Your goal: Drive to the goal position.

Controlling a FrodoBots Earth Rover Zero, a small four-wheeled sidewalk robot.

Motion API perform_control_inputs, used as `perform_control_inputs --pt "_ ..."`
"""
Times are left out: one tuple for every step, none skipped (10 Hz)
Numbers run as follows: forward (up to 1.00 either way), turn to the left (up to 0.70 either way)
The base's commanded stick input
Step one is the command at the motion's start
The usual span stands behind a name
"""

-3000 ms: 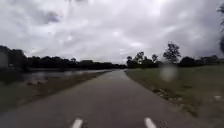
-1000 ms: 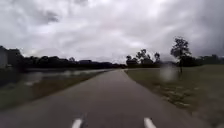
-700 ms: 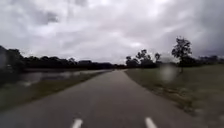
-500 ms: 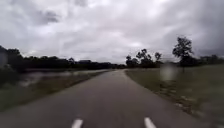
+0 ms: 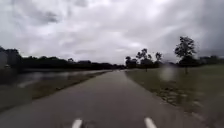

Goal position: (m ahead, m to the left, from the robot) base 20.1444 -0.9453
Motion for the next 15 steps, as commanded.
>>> perform_control_inputs --pt "0.84 0.03" --pt "0.84 0.03" --pt "0.84 0.03" --pt "0.84 0.03" --pt "0.84 0.03" --pt "0.84 0.03" --pt "0.84 0.03" --pt "0.84 0.03" --pt "0.84 0.03" --pt "0.84 0.03" --pt "0.84 0.03" --pt "0.84 0.03" --pt "0.84 0.03" --pt "0.84 0.03" --pt "0.84 0.03"
